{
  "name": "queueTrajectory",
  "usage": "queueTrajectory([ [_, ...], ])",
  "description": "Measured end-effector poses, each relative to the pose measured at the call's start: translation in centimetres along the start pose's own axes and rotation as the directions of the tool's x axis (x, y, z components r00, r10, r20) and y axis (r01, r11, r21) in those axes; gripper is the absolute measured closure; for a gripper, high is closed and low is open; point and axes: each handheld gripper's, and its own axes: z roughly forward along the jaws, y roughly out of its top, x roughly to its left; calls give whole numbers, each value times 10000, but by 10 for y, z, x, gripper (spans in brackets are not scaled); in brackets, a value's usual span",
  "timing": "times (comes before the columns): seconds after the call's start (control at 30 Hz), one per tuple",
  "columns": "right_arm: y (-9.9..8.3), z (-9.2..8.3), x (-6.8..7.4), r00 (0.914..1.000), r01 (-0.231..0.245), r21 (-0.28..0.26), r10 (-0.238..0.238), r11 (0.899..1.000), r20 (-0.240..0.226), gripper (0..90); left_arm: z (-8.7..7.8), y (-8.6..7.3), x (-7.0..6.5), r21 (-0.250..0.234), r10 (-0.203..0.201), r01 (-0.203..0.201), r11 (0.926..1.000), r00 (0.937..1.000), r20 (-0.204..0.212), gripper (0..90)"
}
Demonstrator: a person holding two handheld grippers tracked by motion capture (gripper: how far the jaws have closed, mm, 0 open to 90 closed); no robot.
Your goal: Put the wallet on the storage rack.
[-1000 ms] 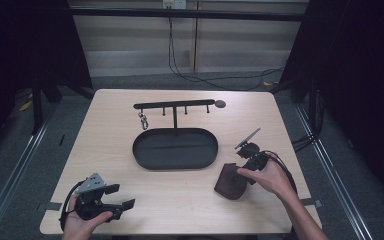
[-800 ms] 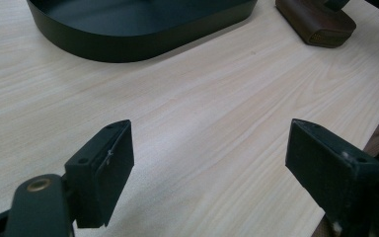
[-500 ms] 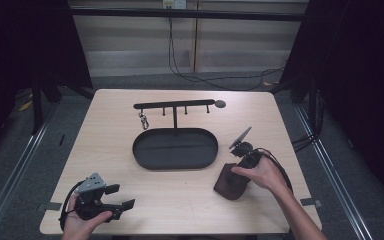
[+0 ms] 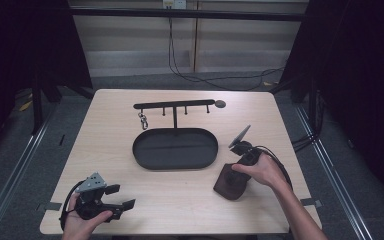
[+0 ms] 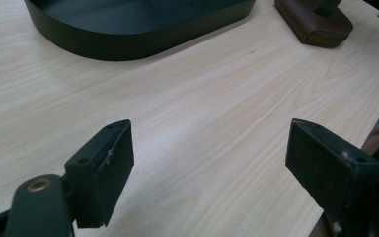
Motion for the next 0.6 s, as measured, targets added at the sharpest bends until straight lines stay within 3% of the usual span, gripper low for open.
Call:
queueTrajectory([
  [0.1, 2, 1, -3, 9989, -102, 132, 108, 9999, -452, 195, -1, 0, 0, -53, -1, 1, 10000, 10000, -6, 187],
  [0.27, 2, 0, -6, 9974, -156, 117, 164, 9998, -701, 209, -1, 0, 0, -37, -31, 31, 10000, 10000, 27, 187],
  [0.5, 0, -2, -6, 9979, -206, 24, 207, 9998, -620, 247, -2, -1, 2, -74, -92, 93, 9999, 10000, 30, 187],
  [0.53, 0, -5, -6, 9979, -313, -33, 311, 9995, -566, 300, -3, -1, 2, -66, -84, 84, 9999, 9999, 58, 187],
  [0.6, -1, -6, -7, 9977, -349, -61, 345, 9994, -580, 313, -3, 0, 2, -60, -49, 50, 10000, 10000, 64, 187],
])
